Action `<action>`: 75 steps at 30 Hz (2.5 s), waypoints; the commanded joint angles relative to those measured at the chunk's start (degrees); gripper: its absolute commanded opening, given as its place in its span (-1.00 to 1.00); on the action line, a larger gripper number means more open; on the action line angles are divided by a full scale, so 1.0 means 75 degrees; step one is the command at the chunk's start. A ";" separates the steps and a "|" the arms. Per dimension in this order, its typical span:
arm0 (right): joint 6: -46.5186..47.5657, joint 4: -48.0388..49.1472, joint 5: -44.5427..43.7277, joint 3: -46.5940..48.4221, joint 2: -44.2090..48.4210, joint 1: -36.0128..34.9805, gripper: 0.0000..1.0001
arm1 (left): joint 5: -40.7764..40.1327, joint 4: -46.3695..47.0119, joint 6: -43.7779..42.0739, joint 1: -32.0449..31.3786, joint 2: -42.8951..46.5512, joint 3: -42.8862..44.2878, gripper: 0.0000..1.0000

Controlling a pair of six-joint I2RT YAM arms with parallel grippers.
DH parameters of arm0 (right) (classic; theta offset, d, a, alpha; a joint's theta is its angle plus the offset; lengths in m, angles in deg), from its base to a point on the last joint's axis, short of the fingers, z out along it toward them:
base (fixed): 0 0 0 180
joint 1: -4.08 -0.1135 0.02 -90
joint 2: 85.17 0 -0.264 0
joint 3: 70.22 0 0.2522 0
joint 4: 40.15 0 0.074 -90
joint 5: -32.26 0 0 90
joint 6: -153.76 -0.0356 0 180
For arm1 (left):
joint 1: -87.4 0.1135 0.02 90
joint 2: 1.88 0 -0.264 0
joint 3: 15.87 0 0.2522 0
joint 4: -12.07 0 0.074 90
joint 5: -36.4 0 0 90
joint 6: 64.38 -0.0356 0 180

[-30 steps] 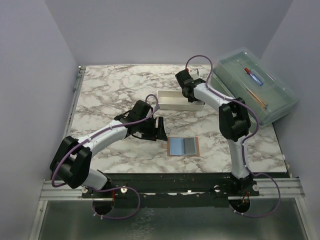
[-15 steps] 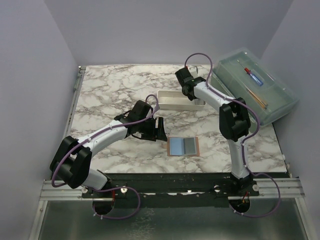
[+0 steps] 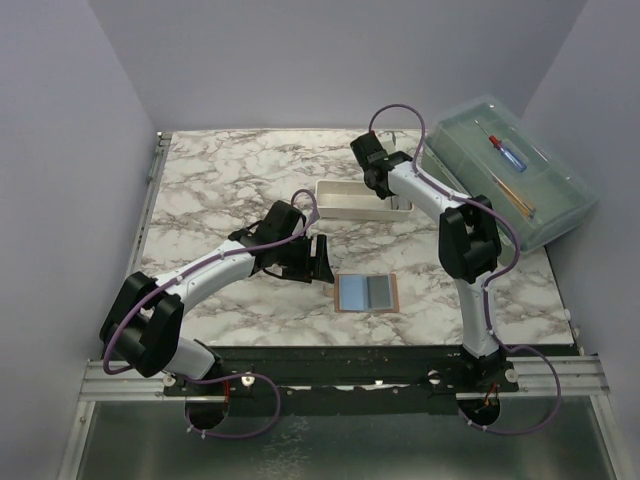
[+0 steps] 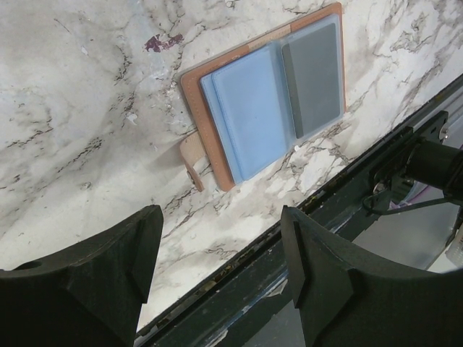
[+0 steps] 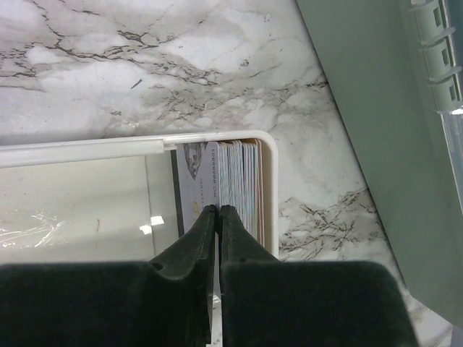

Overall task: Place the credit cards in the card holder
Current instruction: Pick up the credit card from the storage box.

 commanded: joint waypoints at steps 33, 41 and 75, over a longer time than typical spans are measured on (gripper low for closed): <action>-0.3349 0.6624 0.8039 -0.7727 0.7454 0.0033 -0.99 | 0.3242 0.8103 0.5382 0.1860 -0.0223 -0.1431 0.54; -0.5660 0.9589 0.8836 -0.9869 0.8106 0.0038 -0.99 | 0.3572 1.0859 0.6787 0.1694 -0.0733 -0.1917 0.52; -0.4915 0.7334 0.8117 -1.0318 0.8855 0.0040 -0.40 | 0.3463 1.0469 0.6244 0.0847 -0.1454 -0.2279 -1.00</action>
